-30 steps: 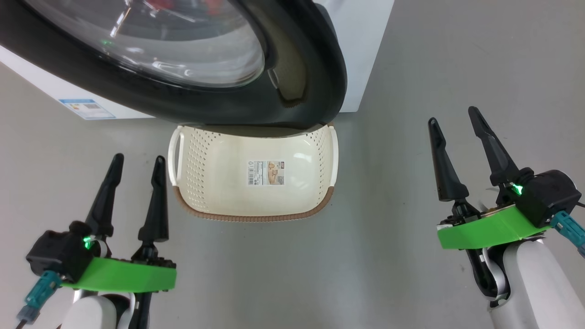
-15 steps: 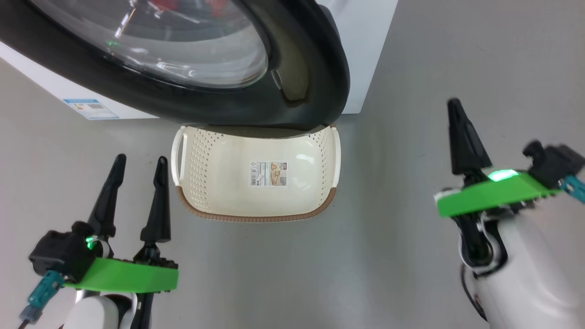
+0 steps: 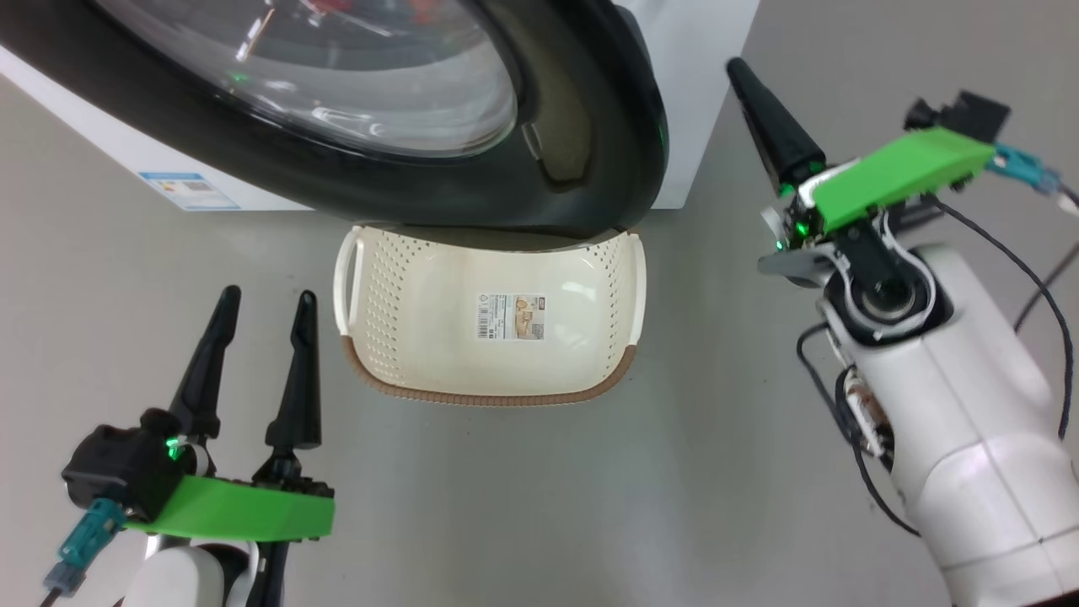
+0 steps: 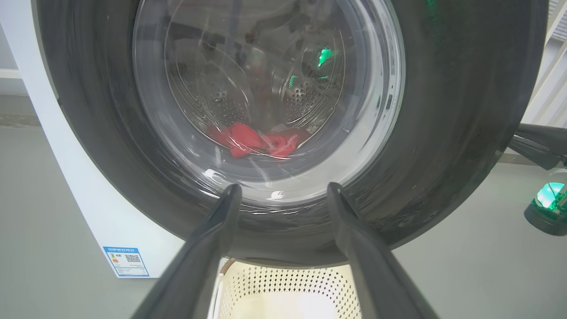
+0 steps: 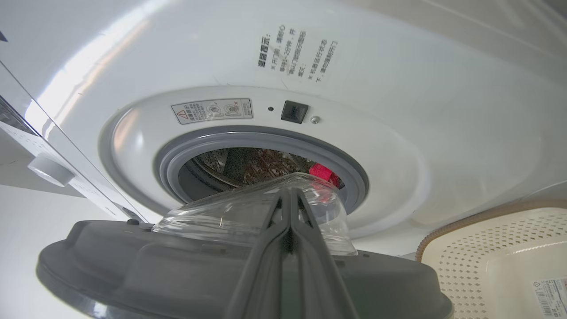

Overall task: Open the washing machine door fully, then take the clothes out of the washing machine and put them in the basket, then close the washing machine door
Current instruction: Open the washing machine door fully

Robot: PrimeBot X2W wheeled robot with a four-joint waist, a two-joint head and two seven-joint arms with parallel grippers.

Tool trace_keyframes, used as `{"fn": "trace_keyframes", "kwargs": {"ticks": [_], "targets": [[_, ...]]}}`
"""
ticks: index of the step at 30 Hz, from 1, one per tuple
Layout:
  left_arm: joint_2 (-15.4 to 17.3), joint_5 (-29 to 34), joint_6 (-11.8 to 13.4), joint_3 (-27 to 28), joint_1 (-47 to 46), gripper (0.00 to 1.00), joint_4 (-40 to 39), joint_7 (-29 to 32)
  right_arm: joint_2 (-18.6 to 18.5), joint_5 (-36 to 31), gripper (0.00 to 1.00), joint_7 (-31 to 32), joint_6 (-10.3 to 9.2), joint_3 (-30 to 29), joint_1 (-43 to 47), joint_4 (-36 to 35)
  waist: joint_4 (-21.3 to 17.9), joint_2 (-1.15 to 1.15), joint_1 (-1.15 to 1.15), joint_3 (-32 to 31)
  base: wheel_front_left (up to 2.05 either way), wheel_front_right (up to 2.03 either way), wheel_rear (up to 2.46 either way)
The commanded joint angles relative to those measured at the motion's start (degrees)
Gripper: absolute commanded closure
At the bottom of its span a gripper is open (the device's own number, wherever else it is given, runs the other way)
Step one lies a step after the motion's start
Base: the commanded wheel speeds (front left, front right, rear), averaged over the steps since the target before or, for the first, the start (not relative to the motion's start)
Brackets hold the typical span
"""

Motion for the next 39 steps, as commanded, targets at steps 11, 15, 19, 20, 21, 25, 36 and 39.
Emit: {"fn": "trace_keyframes", "kwargs": {"ticks": [11, 15, 19, 20, 21, 25, 36, 39], "targets": [[1.02, -0.01, -0.31, 1.07, 0.45, 0.0, 0.11, -0.44, 0.24, 9.57, 1.0, 18.7, 0.39, -0.09, -9.39, 4.54, 1.41, 0.0, 0.0, -0.41, 0.0, 0.0, 0.0], [1.09, -0.1, -0.31, 0.8, 0.45, 0.0, 0.27, -0.44, -0.5, 9.31, 1.0, 22.74, 0.39, 0.77, -11.48, 6.04, 1.53, 0.0, 0.0, -0.47, 0.0, 0.0, 0.0], [1.16, -0.17, -0.31, 0.63, 0.4, 0.0, 0.47, -0.44, -0.84, 9.12, 1.0, 26.67, 0.39, 1.74, -12.61, 6.77, 1.5, 0.0, 0.0, -0.61, 0.0, 0.0, 0.0], [1.15, -0.2, -0.31, 0.56, 0.39, 0.0, 0.54, -0.44, -0.88, 9.06, 1.0, 27.44, 0.39, 1.91, -12.71, 6.76, 1.5, 0.0, 0.0, -0.69, 0.0, 0.0, 0.0], [1.15, -0.23, -0.31, 0.47, 0.41, 0.0, 0.63, -0.44, -0.84, 9.13, 1.0, 28.18, 0.39, 2.02, -12.7, 6.72, 1.49, 0.0, 0.0, -0.79, 0.0, 0.0, 0.0], [1.21, -0.34, -0.31, 0.16, 0.52, 0.0, 0.99, -0.44, -0.69, 8.66, 1.0, 30.15, 0.39, 2.73, -12.18, 6.11, 1.42, 0.0, 0.0, -1.26, 0.0, 0.0, 0.0], [1.19, -0.48, -0.31, 0.72, 1.19, 0.0, 1.72, -0.44, 0.12, 6.44, 1.0, 32.0, 0.39, 5.6, -6.87, 3.49, 1.96, 0.0, 0.0, -4.32, 0.0, 0.0, 0.0], [1.09, -0.25, -0.31, 1.21, 1.55, 0.0, 1.87, -0.44, 0.27, 5.99, 1.0, 32.05, 0.39, 6.24, -5.3, 3.15, 2.4, 0.0, 0.0, -5.43, 0.0, 0.0, 0.0]]}}
